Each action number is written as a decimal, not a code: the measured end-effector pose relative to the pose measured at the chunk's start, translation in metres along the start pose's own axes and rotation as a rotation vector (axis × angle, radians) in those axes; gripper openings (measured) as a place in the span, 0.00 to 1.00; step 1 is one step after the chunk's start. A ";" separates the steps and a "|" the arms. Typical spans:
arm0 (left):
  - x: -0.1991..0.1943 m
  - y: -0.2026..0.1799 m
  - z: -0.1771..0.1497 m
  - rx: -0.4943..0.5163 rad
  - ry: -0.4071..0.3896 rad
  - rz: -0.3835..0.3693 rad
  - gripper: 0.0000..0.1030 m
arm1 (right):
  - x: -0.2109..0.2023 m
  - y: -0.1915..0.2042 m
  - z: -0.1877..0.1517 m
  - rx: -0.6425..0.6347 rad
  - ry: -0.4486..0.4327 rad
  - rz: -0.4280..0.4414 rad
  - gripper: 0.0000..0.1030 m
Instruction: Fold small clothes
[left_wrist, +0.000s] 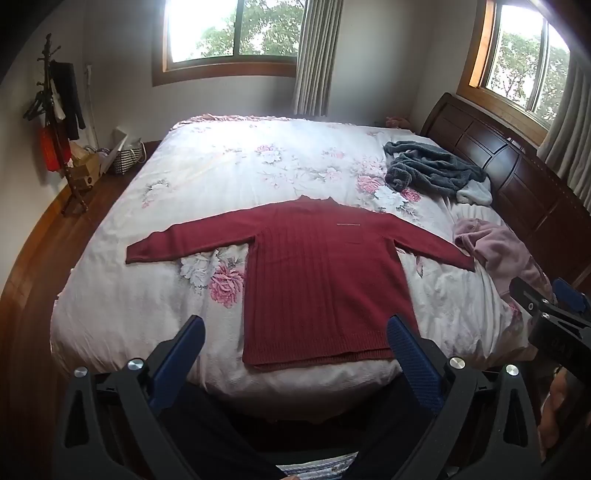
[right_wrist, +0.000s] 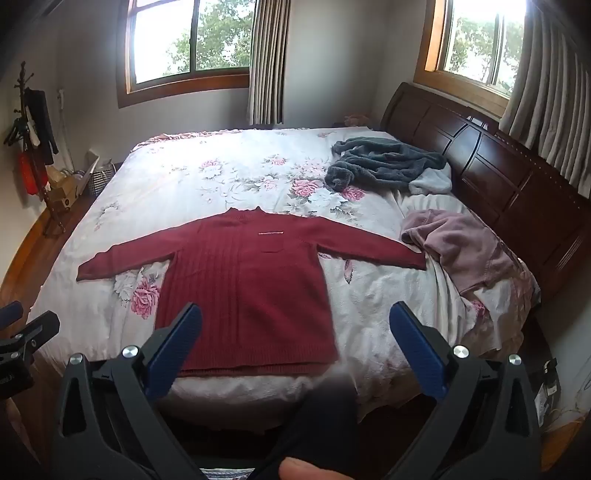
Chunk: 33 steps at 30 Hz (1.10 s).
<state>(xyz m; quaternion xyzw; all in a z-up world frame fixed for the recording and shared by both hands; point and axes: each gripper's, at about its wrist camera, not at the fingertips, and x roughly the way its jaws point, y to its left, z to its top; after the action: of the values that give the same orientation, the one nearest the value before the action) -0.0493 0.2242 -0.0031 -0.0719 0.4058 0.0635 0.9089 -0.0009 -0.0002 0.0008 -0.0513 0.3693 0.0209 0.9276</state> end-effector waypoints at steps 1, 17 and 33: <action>0.000 0.000 0.000 -0.001 0.002 -0.001 0.96 | 0.000 0.000 0.000 -0.002 0.003 -0.001 0.97; 0.000 0.000 0.000 -0.005 -0.001 -0.005 0.96 | 0.000 0.000 0.000 -0.004 0.007 -0.002 0.97; 0.002 0.000 0.000 -0.002 -0.006 0.000 0.96 | -0.001 0.002 0.004 -0.002 0.004 0.003 0.97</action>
<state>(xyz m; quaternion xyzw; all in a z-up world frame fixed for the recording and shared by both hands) -0.0481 0.2240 -0.0049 -0.0727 0.4030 0.0640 0.9100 0.0013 0.0025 0.0041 -0.0518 0.3714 0.0228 0.9268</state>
